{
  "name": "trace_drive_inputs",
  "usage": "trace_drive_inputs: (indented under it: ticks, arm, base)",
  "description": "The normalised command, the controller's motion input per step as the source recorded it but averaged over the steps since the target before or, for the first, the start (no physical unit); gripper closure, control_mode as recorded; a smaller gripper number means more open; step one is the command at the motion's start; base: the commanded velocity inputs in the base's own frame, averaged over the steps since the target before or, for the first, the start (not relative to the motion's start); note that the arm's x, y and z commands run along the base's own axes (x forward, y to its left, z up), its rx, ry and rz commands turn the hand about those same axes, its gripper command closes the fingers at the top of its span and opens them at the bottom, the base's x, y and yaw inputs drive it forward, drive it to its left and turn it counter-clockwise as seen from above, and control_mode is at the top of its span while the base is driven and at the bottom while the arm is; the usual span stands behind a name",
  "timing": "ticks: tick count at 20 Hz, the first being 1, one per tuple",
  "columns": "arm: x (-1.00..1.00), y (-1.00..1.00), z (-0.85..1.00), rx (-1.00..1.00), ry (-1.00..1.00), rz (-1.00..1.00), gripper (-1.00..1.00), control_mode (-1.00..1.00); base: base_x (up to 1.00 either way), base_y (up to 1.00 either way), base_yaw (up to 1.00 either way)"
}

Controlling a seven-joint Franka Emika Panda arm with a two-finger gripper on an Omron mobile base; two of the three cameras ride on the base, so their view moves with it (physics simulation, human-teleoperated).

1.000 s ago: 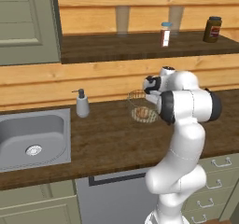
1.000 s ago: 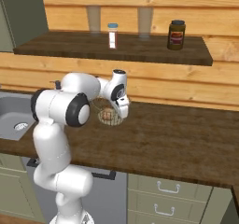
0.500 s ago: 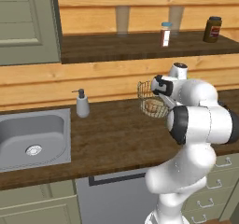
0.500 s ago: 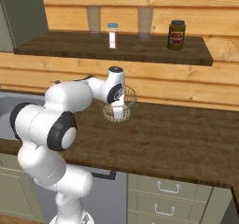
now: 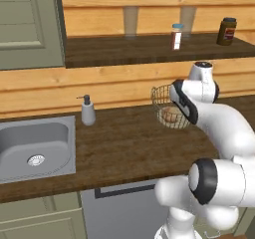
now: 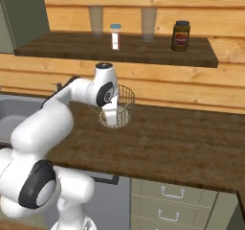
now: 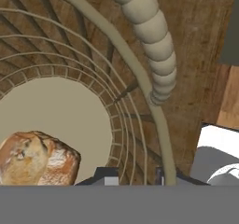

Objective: Open the cabinet, pick up the bread from the cabinet and place it in the basket. Then move the basket to the dining counter.

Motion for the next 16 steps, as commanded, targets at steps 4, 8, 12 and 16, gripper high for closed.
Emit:
trace_drive_inputs:
  ticks: [4, 8, 12, 16]
  arm:
    - [-1.00, 0.00, 0.74, 0.08, 0.00, 0.00, 1.00, -1.00]
    - [-0.73, 0.00, 0.29, 0.02, 0.00, 0.00, 1.00, -1.00]
    - [-0.05, 0.00, 0.00, 0.00, 0.00, 0.00, 1.00, -1.00]
    - [-0.35, -0.10, 0.00, 0.01, -0.07, -0.03, 1.00, -1.00]
  base:
    - [0.00, 0.00, 0.00]
    - [0.00, 0.00, 0.00]
    - [0.00, 0.00, 0.00]
    - [0.00, 0.00, 0.00]
